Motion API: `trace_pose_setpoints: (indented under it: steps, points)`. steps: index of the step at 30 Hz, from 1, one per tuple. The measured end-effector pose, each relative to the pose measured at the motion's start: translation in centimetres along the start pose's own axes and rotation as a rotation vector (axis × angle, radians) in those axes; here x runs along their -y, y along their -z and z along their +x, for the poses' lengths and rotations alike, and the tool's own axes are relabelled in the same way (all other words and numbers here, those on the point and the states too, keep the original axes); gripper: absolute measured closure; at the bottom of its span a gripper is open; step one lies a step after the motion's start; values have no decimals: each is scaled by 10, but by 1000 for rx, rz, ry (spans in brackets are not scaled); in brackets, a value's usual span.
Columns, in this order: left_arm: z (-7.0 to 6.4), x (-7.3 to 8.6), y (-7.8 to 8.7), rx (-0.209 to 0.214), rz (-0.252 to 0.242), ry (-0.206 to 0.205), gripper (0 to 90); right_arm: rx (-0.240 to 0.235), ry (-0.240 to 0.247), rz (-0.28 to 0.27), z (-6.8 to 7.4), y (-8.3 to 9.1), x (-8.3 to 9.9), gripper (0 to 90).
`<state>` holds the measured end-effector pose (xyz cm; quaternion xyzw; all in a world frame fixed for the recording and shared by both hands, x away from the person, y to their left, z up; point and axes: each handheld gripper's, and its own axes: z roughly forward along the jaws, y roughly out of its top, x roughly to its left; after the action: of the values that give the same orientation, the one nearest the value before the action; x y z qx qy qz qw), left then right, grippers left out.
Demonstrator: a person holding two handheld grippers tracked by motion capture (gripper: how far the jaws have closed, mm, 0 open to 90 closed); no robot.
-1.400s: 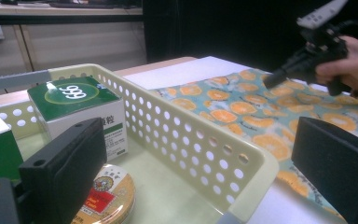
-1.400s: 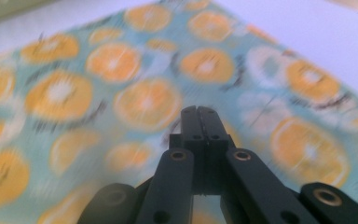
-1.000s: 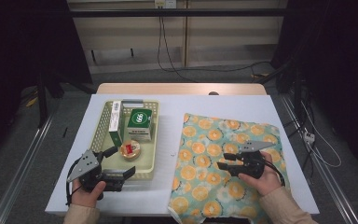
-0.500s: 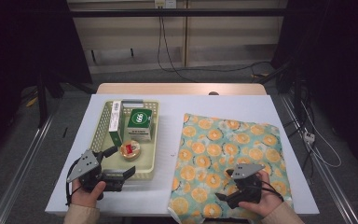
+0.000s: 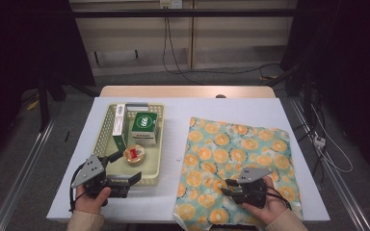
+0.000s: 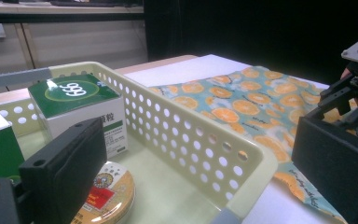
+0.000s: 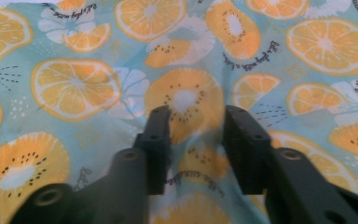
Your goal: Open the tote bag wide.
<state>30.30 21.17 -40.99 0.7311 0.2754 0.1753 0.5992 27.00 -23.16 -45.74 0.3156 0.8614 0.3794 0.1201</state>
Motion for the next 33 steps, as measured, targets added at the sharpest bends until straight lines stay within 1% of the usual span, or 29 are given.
trace_pose_setpoints:
  steps: [1,3,5,6,7,9,13,14,15,16,17,18,19,20,21,23,24,26,27,29,30,32,33]
  points:
    - [0,0,0,-1,-2,-2,31,-2,9,2,0,0,-1,713]
    - [0,-1,0,-1,-4,-1,31,-2,9,1,1,-1,-2,776]
    - [0,-1,1,-1,-6,0,31,-8,13,0,1,-2,-2,893]
    - [0,-1,1,-1,-4,-2,31,-10,20,0,1,-3,-3,900]
    - [0,-1,1,-3,-4,-4,31,-11,14,1,1,-3,-3,900]
    - [1,0,2,-4,-8,0,31,-4,19,2,2,-3,-3,900]
    - [1,-1,2,-6,-6,0,31,5,4,2,2,-2,-5,900]
    - [1,-1,2,-4,-8,-1,31,29,15,-4,2,-1,-6,900]
    - [1,-1,2,-3,-10,0,31,35,14,-12,-1,0,-7,900]
    - [1,-1,2,-5,-8,-2,31,33,6,-16,-5,1,-8,900]
    - [2,-1,2,-5,-10,0,31,46,3,-27,-9,3,-11,900]
    - [2,-1,2,-5,-9,1,31,45,-1,-38,-14,4,-13,900]
    - [2,-1,1,-7,-8,0,31,44,-19,-55,-19,4,-16,900]
    - [2,-1,1,-4,-11,2,31,63,-20,-63,-25,3,-19,900]
    - [2,-1,1,-4,-8,3,31,70,-14,-52,-33,1,-22,900]
    - [2,-1,1,-2,-10,-1,31,76,-31,-64,-43,-2,-27,900]
    - [1,-1,0,2,-11,1,31,82,-34,-55,-49,-5,-29,900]
    - [1,-1,0,2,-9,-2,31,91,-58,-65,-62,-8,-34,900]
    - [1,-1,-1,3,-8,2,31,108,-60,-59,-68,-10,-36,900]
    - [1,-1,-1,3,-7,-1,31,117,-86,-83,-80,-10,-41,900]
    - [1,-1,-1,5,-8,1,31,131,-90,-90,-85,-10,-44,900]
    - [2,-1,0,3,-10,3,31,132,-115,-104,-95,-9,-50,900]
    - [2,-1,0,3,-12,5,31,142,-115,-104,-99,-10,-52,900]
